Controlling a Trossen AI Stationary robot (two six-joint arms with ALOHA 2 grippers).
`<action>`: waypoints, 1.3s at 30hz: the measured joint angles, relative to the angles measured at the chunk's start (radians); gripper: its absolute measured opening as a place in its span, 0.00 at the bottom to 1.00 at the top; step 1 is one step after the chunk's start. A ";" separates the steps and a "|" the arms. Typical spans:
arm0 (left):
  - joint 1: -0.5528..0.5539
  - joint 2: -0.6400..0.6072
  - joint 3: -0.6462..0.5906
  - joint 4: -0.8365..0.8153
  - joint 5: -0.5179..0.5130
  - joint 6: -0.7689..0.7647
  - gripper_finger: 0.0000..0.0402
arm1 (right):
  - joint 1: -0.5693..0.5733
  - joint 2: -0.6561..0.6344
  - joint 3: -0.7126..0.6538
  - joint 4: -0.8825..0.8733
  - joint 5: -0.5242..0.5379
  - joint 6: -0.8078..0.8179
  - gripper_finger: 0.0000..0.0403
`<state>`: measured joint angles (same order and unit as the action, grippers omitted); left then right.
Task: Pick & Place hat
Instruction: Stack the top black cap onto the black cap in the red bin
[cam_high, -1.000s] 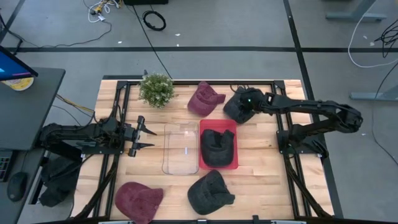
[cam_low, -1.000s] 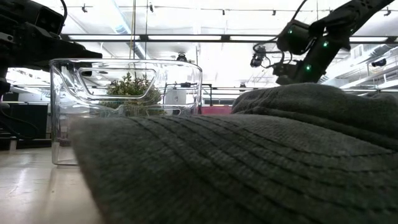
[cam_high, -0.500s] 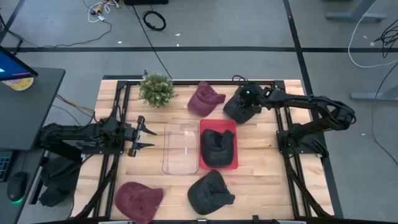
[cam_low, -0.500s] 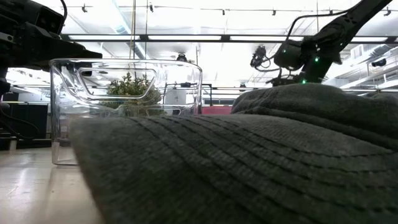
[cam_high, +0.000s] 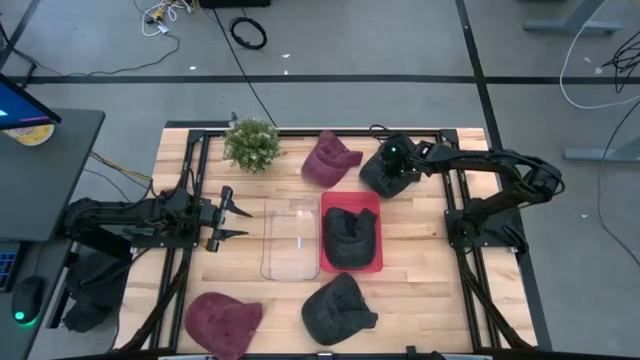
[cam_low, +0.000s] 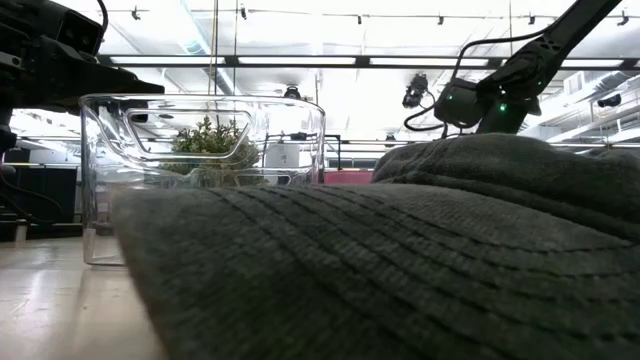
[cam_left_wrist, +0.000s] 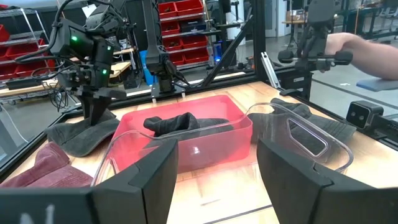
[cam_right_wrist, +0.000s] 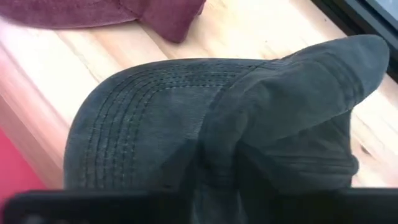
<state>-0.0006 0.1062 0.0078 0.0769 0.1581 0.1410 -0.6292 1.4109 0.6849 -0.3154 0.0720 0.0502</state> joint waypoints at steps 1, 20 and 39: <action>0.000 0.000 0.000 0.000 0.000 0.000 0.55 | 0.000 0.000 0.000 -0.002 -0.001 -0.011 0.13; 0.000 0.000 0.000 0.000 0.000 0.000 0.55 | 0.247 -0.368 0.000 -0.165 0.141 -0.018 0.00; 0.000 0.000 0.000 0.000 0.000 0.000 0.55 | 0.883 -0.307 0.171 -0.265 0.426 0.203 0.00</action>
<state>-0.0005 0.1063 0.0074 0.0769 0.1581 0.1407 0.2535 1.1040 0.8563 -0.5801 0.4983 0.2536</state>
